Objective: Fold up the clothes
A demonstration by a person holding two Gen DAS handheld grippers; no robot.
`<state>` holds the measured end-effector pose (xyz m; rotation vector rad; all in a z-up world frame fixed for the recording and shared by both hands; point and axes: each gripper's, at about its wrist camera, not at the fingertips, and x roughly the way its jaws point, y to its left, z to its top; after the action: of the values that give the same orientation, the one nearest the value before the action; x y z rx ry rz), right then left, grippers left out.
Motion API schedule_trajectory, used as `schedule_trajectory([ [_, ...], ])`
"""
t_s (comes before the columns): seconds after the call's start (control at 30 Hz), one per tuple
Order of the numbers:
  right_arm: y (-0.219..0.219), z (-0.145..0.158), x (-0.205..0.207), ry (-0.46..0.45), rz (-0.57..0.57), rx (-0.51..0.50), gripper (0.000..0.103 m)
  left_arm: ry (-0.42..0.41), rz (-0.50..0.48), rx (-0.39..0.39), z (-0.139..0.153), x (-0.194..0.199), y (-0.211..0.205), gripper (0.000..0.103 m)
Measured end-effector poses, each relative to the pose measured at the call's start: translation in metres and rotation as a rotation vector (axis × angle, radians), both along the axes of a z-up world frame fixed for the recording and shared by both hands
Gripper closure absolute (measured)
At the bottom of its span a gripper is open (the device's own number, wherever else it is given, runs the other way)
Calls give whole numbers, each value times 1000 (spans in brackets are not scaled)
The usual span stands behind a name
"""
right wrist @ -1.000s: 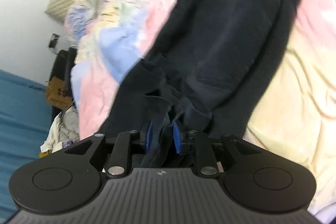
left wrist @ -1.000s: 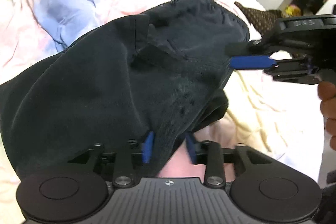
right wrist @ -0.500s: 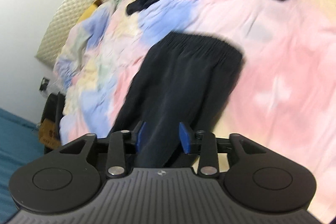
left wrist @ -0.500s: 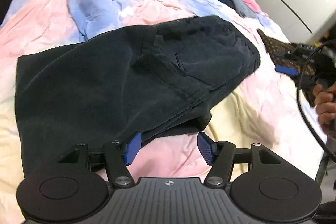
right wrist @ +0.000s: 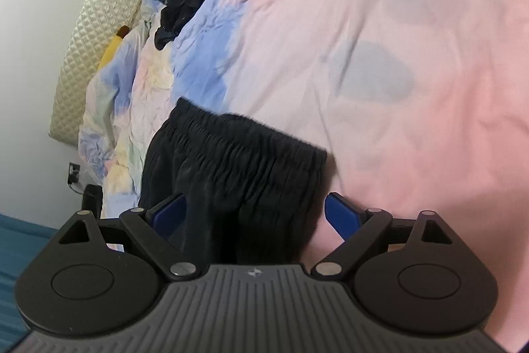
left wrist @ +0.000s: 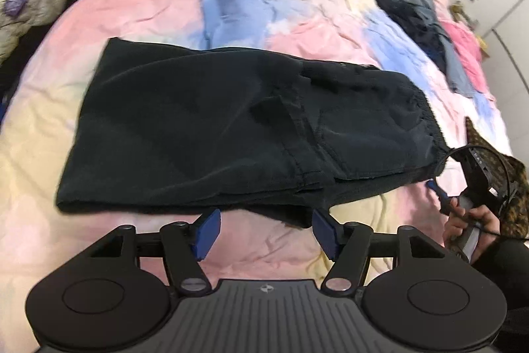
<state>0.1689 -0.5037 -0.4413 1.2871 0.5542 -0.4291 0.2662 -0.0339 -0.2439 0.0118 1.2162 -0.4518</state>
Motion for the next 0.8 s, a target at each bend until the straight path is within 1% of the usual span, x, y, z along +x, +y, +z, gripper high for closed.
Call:
schedule_trajectory([
  [0.03,-3,-4,4,0,-3,-7,11,1,11,21,2,-2,-1,38],
  [0.13,-12,-12,13,-18,5,-9,11,3,-5,73,8,-4,-11,38],
  [0.2,-17,-13,18,-48,14,12,11,-8,-24,78,11,-6,-19,37],
  [0.27,-18,-1,23,-108,35,-7,11,-7,-26,76,9,-6,-29,37],
  [0.3,-18,3,26,-119,47,-20,11,-6,-28,75,7,-6,-34,37],
  [0.37,-15,9,33,-115,70,-43,10,-4,-33,69,5,-7,-44,37],
  [0.43,-15,2,38,-58,71,-44,9,-11,-41,52,6,-9,-52,37],
  [0.5,-14,-12,41,2,71,-5,14,-25,-48,35,11,-12,-56,37],
  [0.57,-11,-16,45,17,69,13,14,-43,-52,23,18,-16,-56,37],
  [0.63,-8,-15,49,30,70,18,25,-52,-35,15,23,-20,-51,37],
  [0.67,-5,-10,52,48,70,1,40,-55,-17,10,25,-20,-46,37],
  [0.7,-3,-5,54,70,71,-22,49,-58,0,5,26,-21,-40,37],
  [0.77,3,6,56,112,74,-70,59,-64,35,-4,30,-21,-29,37],
  [0.8,7,14,56,119,75,-94,62,-70,43,-8,31,-23,-23,37],
])
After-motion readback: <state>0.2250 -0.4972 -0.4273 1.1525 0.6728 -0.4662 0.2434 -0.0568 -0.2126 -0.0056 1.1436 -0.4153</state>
